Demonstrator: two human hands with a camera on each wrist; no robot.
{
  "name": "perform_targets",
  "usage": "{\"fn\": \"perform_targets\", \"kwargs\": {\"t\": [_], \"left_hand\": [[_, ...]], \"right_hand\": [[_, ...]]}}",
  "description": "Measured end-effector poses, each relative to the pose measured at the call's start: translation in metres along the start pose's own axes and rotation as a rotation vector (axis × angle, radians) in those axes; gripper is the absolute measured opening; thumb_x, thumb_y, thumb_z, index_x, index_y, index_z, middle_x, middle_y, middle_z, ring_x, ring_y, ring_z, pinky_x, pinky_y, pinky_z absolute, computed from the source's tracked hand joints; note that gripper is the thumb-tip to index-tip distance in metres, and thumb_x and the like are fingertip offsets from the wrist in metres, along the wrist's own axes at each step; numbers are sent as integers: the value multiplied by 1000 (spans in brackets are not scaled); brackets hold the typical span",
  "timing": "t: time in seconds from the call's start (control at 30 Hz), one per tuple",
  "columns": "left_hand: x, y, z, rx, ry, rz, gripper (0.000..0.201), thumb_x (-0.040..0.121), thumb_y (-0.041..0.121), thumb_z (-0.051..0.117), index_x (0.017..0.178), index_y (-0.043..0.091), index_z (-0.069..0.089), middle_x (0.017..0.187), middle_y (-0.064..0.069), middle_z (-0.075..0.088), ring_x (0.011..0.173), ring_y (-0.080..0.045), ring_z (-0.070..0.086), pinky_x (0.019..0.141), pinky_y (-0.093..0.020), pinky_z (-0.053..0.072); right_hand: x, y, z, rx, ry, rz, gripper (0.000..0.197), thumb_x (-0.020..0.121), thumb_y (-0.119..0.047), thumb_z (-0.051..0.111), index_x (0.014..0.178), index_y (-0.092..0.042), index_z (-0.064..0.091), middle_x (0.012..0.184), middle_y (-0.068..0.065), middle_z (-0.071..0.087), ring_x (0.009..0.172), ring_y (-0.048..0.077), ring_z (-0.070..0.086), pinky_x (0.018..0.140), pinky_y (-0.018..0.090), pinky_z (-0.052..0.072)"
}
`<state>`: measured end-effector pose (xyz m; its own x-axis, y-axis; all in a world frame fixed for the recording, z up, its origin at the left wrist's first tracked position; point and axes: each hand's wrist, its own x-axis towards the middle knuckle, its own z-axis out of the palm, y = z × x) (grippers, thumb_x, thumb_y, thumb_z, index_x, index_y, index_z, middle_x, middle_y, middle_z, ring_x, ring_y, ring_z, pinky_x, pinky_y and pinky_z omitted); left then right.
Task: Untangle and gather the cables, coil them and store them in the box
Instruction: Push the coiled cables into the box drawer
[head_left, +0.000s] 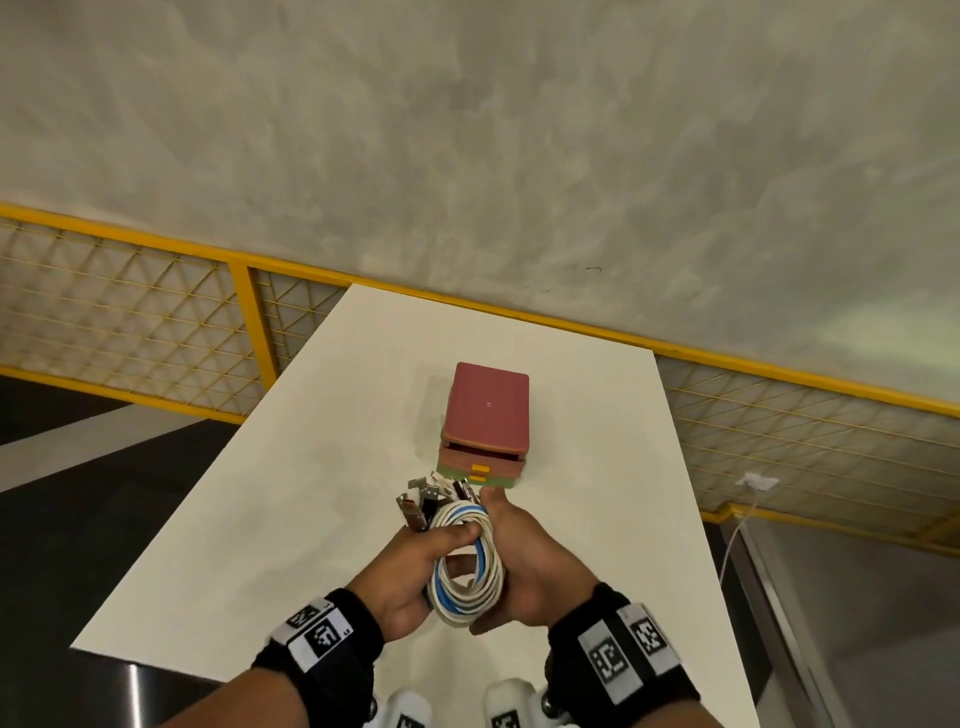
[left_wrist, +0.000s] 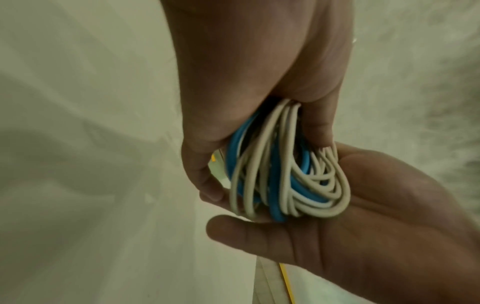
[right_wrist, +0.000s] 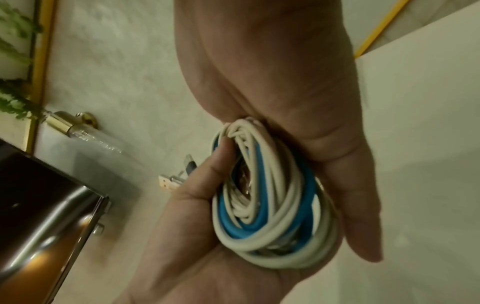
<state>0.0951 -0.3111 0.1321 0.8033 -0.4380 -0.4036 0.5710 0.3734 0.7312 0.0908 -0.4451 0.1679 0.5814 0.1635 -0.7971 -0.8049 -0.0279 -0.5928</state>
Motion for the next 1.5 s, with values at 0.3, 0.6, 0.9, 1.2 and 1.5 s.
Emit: {"fn": "perform_targets", "kwargs": {"t": [0.3, 0.6, 0.9, 1.2, 1.5], "left_hand": [[27, 5, -20, -177, 88, -84, 25, 92, 16, 60, 111, 1, 65, 90, -24, 70, 77, -36, 71, 70, -56, 56], [61, 28, -43, -168, 125, -30, 35, 84, 14, 64, 115, -4, 67, 99, -23, 72, 81, -33, 72, 87, -51, 54], [77, 21, -46, -140, 133, -67, 28, 90, 10, 59, 109, -7, 70, 100, -26, 73, 79, -33, 74, 67, -39, 60], [77, 19, -51, -128, 150, -45, 35, 79, 13, 67, 110, -3, 70, 99, -22, 72, 82, -30, 72, 76, -41, 58], [68, 15, -51, -123, 136, -63, 36, 82, 10, 65, 114, -7, 68, 103, -25, 71, 83, -32, 73, 77, -41, 59]], "right_hand": [[53, -27, 10, 315, 108, -115, 57, 86, -60, 59, 133, -30, 44, 100, 14, 76, 69, 28, 76, 51, 40, 59], [111, -24, -16, 506, 304, -140, 44, 81, -40, 67, 119, -18, 65, 115, 8, 71, 107, 28, 65, 94, 48, 50], [139, -31, -21, 587, 328, -198, 30, 84, -28, 62, 108, -13, 71, 106, 13, 74, 101, 34, 68, 91, 54, 53], [123, -6, -8, 612, 399, -163, 32, 77, -33, 64, 104, -17, 68, 110, 11, 71, 104, 29, 65, 80, 39, 49], [100, 36, 10, 622, 368, -141, 23, 86, -34, 55, 96, -18, 68, 90, 6, 73, 94, 24, 65, 78, 38, 40]]}}
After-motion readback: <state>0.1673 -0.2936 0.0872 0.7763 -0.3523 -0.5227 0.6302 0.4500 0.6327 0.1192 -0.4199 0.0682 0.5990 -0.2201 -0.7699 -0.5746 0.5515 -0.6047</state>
